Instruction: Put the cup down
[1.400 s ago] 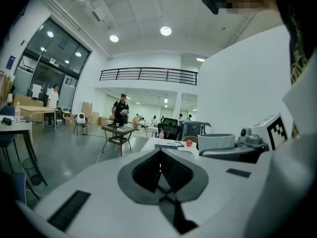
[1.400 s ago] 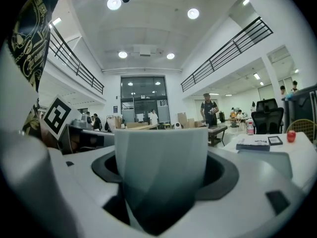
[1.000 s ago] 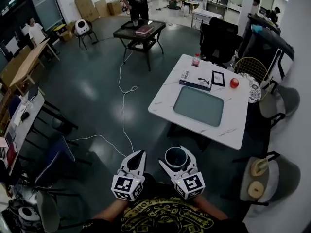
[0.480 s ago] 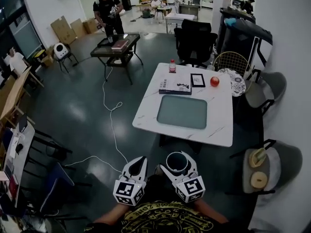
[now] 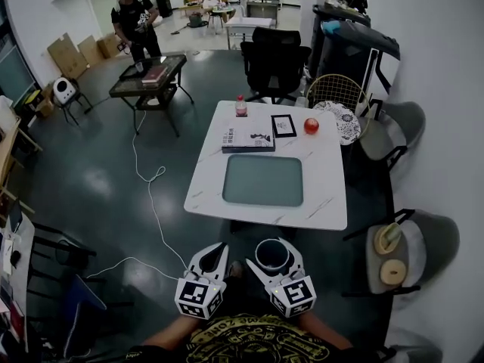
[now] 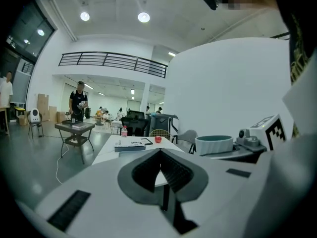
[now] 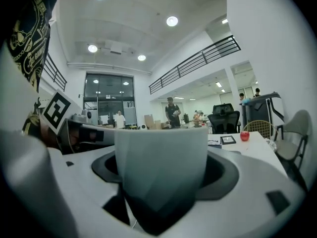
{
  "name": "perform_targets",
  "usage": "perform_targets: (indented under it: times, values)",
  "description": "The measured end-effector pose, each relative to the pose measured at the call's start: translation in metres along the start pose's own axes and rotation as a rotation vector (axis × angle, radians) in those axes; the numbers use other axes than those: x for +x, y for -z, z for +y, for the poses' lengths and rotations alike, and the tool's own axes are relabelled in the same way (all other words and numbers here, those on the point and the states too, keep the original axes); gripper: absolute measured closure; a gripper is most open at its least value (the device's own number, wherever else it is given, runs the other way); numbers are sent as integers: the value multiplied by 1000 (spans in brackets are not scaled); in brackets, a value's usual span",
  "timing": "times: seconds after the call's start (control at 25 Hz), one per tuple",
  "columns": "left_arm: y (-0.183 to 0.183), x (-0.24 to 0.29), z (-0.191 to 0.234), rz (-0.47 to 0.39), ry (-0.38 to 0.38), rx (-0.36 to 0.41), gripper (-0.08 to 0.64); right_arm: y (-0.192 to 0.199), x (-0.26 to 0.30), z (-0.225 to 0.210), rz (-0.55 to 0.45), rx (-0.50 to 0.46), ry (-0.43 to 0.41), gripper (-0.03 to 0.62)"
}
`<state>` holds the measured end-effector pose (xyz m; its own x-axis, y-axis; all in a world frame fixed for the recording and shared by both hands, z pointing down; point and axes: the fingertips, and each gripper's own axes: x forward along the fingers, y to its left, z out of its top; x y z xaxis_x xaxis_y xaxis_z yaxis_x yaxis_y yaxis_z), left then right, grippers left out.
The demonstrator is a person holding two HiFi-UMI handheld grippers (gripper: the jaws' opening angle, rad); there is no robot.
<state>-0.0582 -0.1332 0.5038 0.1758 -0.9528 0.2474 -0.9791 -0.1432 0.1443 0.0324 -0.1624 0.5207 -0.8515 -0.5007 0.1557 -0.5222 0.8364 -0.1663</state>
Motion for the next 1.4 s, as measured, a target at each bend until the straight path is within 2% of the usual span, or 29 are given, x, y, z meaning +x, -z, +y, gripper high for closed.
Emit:
perform_targets:
  times: [0.36, 0.64, 0.96, 1.28, 1.4]
  values:
    - [-6, 47, 24, 23, 60, -15, 549, -4, 35, -35, 40, 3, 71, 210]
    - [-18, 90, 39, 27, 134, -16, 549, -18, 64, -62, 45, -8, 132, 210]
    - [-34, 137, 56, 21, 220, -5, 549, -36, 93, -94, 33, -25, 237, 210]
    - [-48, 162, 78, 33, 278, 14, 549, -51, 120, -104, 22, -27, 304, 210]
    - [-48, 170, 85, 38, 298, 15, 549, -41, 128, -105, 22, -15, 305, 210]
